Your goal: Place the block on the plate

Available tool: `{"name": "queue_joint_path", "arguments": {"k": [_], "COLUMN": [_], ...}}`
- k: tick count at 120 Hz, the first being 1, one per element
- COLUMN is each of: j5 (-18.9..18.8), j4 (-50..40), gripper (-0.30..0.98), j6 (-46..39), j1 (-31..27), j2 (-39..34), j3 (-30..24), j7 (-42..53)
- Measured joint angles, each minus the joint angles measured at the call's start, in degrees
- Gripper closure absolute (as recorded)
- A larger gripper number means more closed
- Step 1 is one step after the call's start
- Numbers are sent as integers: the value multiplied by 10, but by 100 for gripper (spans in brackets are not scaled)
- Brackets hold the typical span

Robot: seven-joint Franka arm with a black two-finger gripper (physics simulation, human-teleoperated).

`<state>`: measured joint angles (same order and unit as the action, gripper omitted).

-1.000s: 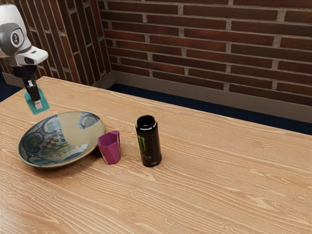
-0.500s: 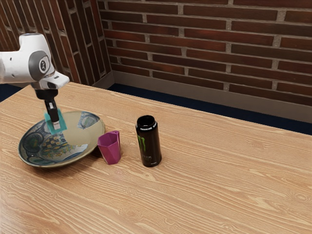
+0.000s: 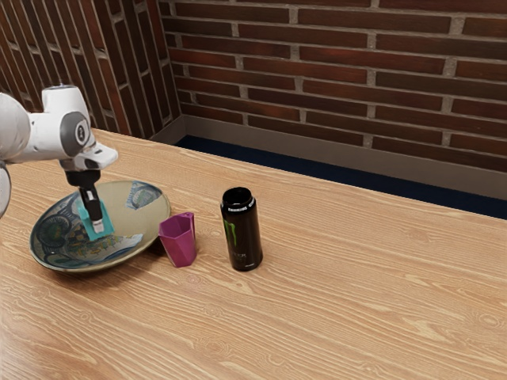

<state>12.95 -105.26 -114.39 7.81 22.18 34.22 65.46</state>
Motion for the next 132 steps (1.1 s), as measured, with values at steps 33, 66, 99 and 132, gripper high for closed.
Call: {"name": "queue_joint_path", "arguments": {"k": [33,66,99,132], "j5": [3,0,-75,-103], "j4": [2,8,64,143], "gripper": [15,4,1,0], "j6": [-10,-2,105,237], "j1": [-19,-15,-12,7], "j2": [12,-33,-157,-205], "j3": [-25,-26,-190,-302], "j7": [8,10,-49,-125]}}
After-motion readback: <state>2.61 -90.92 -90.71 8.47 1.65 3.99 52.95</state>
